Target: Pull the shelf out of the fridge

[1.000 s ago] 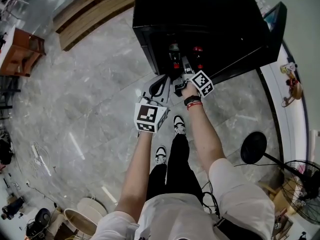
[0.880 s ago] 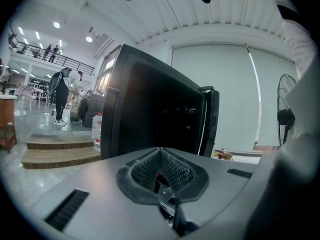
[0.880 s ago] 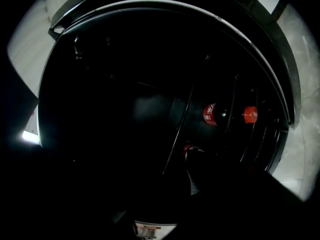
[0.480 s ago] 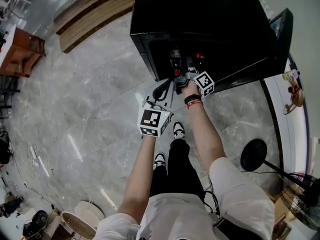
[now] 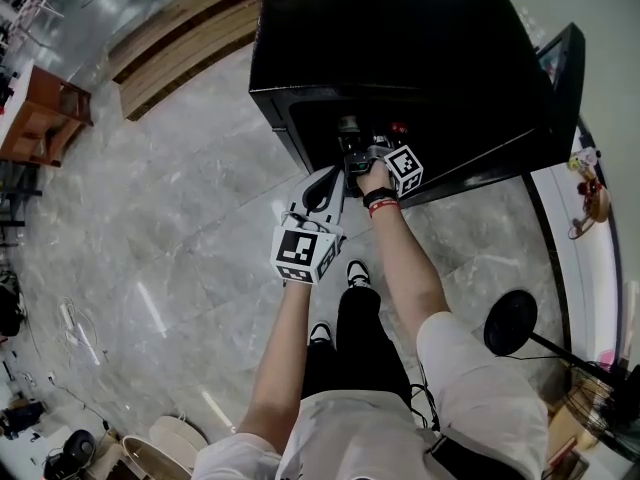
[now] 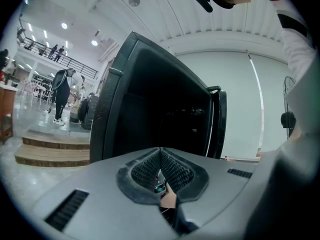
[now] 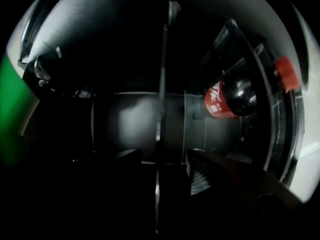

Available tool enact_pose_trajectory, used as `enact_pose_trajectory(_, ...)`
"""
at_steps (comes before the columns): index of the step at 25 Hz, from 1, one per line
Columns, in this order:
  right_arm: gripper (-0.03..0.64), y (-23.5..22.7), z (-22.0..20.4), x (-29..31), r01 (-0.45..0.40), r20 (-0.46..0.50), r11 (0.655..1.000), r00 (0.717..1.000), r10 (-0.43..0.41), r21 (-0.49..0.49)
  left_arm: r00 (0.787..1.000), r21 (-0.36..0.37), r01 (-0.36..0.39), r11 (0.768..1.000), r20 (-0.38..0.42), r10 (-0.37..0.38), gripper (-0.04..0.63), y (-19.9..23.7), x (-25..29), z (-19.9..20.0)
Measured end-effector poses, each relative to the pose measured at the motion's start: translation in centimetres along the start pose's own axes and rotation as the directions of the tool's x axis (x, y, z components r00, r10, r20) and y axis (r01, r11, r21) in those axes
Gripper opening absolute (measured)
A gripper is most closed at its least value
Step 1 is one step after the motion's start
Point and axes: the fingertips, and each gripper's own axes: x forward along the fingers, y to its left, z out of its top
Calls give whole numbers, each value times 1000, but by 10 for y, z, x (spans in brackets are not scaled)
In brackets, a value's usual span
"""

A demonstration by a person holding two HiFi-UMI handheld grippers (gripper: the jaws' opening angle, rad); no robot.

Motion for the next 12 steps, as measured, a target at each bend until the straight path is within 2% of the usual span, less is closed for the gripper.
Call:
enact_pose_trajectory(4, 282, -6, 3, 13, -25, 42, 998, 999, 23, 49, 1000, -3, 3, 1000, 7, -3, 18, 4, 1, -4)
enact_pose_trajectory(12, 282, -1, 11, 41, -64, 62, 996, 996, 60, 54, 1000, -15, -8, 1000, 7, 8, 18, 9, 8, -15)
